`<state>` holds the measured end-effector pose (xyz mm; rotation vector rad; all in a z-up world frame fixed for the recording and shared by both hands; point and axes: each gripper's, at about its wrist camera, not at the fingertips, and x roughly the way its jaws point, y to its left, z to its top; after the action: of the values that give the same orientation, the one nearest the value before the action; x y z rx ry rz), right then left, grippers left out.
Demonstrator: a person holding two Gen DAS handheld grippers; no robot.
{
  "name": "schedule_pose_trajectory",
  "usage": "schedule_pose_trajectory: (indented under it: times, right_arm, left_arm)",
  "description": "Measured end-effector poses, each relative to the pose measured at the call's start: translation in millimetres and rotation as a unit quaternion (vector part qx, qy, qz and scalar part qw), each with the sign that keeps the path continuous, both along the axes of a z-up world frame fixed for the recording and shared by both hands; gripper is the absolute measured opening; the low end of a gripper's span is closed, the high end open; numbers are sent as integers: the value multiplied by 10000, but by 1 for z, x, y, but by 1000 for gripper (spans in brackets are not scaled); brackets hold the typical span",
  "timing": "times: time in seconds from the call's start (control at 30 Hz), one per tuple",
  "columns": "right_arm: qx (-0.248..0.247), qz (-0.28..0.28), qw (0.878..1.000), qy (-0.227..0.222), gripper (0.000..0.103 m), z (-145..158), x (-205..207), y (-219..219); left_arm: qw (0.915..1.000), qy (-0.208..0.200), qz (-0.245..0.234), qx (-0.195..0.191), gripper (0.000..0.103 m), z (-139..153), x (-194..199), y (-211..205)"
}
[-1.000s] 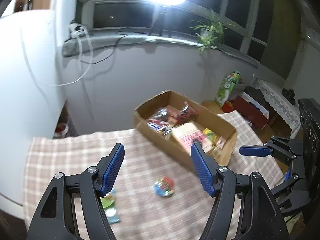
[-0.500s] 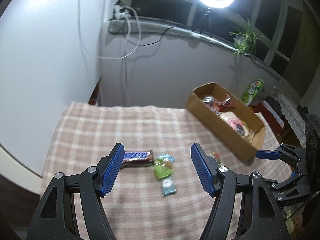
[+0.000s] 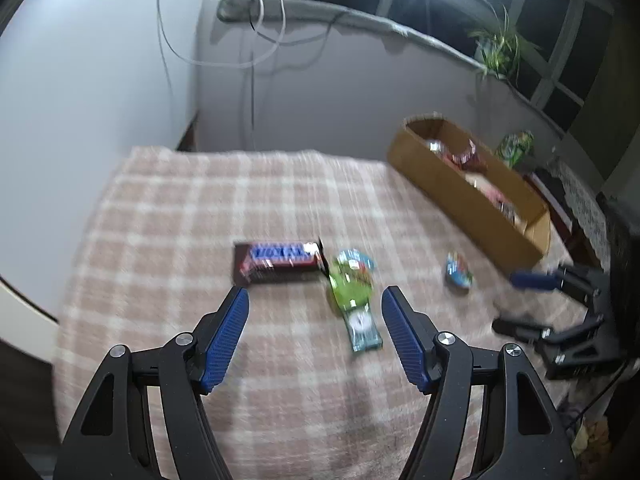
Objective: Organize snacks
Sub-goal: 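Grasp the teal mint pack with the left gripper while the right grasps the round jelly cup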
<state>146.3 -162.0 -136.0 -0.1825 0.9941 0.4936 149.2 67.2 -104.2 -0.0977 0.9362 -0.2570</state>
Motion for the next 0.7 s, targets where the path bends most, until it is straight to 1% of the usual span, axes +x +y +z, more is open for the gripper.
schedule_pose_trajectory:
  times: [0.13, 0.23, 0.3, 0.37, 0.47, 0.57, 0.7]
  right_arm:
    - [62, -117, 9999, 22, 76, -6, 7, 0]
    - [107, -250, 9996, 16, 76, -11, 14, 0]
    - [145, -356, 9993, 16, 76, -14, 20, 0]
    - [165, -453, 9988, 17, 76, -16, 24, 0]
    - [158, -610, 9980, -5, 76, -21, 31, 1]
    - [90, -658, 9978, -11, 76, -26, 36, 5]
    - [-28, -640, 9979, -59, 76, -31, 40, 13]
  left_arm:
    - [9999, 70, -83, 63, 69, -17, -7, -14]
    - [9998, 4, -147, 140, 67, -22, -11, -23]
    - [9996, 2, -232, 188, 59, -24, -13, -29]
    - [9992, 4, -310, 245, 55, -27, -13, -36]
    - [9984, -34, -365, 423, 53, -31, -13, -43]
    - [9984, 23, -365, 427, 52, -35, -10, -45]
    - [9981, 92, -372, 477, 45, -41, -6, -48]
